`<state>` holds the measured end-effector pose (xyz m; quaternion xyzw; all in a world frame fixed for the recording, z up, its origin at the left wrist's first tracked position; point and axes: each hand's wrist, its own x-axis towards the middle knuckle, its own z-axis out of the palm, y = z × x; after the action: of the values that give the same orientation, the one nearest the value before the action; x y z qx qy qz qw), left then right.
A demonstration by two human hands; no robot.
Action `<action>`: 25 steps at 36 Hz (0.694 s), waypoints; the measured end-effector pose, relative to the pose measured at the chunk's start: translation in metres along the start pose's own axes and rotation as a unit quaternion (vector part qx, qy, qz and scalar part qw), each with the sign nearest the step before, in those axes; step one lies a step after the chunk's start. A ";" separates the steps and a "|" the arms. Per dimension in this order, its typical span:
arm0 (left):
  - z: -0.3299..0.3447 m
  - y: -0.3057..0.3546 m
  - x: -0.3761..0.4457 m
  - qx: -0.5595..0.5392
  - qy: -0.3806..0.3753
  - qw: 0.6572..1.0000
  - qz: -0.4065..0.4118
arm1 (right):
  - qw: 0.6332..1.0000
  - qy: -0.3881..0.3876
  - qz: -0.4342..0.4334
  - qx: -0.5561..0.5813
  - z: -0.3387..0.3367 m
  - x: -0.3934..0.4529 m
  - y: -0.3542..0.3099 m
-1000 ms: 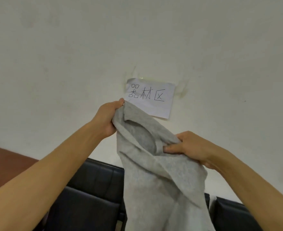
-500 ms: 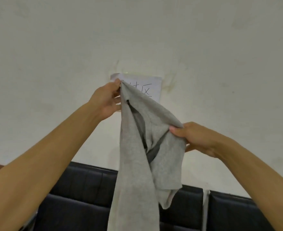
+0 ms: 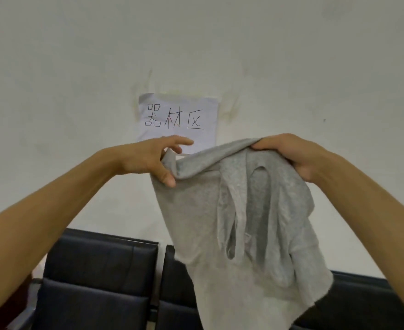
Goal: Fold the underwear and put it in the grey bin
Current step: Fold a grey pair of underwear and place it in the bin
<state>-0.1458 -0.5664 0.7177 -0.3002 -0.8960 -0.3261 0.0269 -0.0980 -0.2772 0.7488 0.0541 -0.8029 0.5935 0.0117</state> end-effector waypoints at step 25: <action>0.036 0.037 0.055 -0.525 0.069 0.848 0.019 | 0.985 -0.093 -0.141 0.020 0.021 0.024 0.010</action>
<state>-0.1650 -0.4937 0.7239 -0.2632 -0.5815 -0.7668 -0.0671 -0.1220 -0.2965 0.7349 0.2222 -0.7727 0.5943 0.0196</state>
